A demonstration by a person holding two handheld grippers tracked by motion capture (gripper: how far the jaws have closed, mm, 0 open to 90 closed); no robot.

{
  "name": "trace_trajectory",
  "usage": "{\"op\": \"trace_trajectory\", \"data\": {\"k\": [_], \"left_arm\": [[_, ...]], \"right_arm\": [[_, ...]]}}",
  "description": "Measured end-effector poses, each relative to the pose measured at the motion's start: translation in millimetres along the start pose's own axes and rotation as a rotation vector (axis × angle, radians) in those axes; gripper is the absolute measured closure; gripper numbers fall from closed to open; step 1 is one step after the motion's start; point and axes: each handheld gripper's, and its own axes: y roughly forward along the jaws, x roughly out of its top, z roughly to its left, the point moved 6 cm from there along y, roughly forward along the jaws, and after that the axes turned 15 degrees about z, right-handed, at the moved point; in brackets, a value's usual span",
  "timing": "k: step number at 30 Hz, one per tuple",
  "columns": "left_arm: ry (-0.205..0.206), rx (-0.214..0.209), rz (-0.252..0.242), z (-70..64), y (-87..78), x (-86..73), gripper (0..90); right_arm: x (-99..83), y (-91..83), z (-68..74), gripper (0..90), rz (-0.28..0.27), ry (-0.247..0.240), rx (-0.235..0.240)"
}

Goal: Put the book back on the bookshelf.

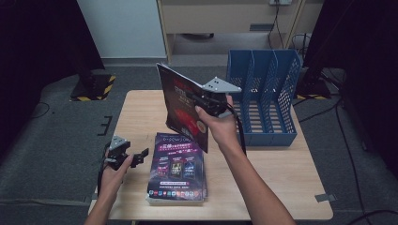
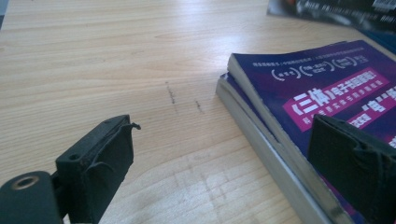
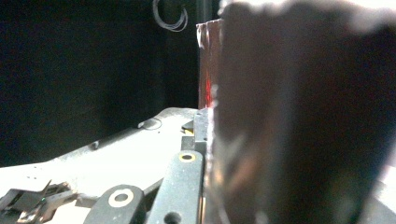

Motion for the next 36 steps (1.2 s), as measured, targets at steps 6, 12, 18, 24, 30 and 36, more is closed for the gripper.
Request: {"op": "trace_trajectory", "data": {"k": [6,12,18,24,30,36], "left_arm": [[-0.012,0.026,0.018,4.0,1.5,-2.9,6.8],[-0.023,0.034,0.02,7.0,1.0,-4.1,6.8],[-0.02,0.039,0.028,7.3,2.4,-5.1,6.8],[-0.02,0.059,0.04,10.6,3.1,-7.0,6.8],[-0.024,0.061,0.048,11.5,4.4,-8.1,6.8],[-0.02,0.062,0.055,10.9,5.3,-8.6,6.8]], "right_arm": [[6.0,-3.1,-8.2,87.0,-0.007,0.024,-0.035],[13.0,-8.5,-17.2,87.1,-0.013,0.044,-0.062],[20.1,-17.0,-24.2,87.0,-0.025,0.06,-0.081],[26.5,-25.1,-32.2,87.0,-0.041,0.08,-0.104],[28.5,-31.2,-39.7,87.1,-0.043,0.097,-0.118],[31.4,-37.5,-44.3,87.1,-0.05,0.105,-0.129]]}}
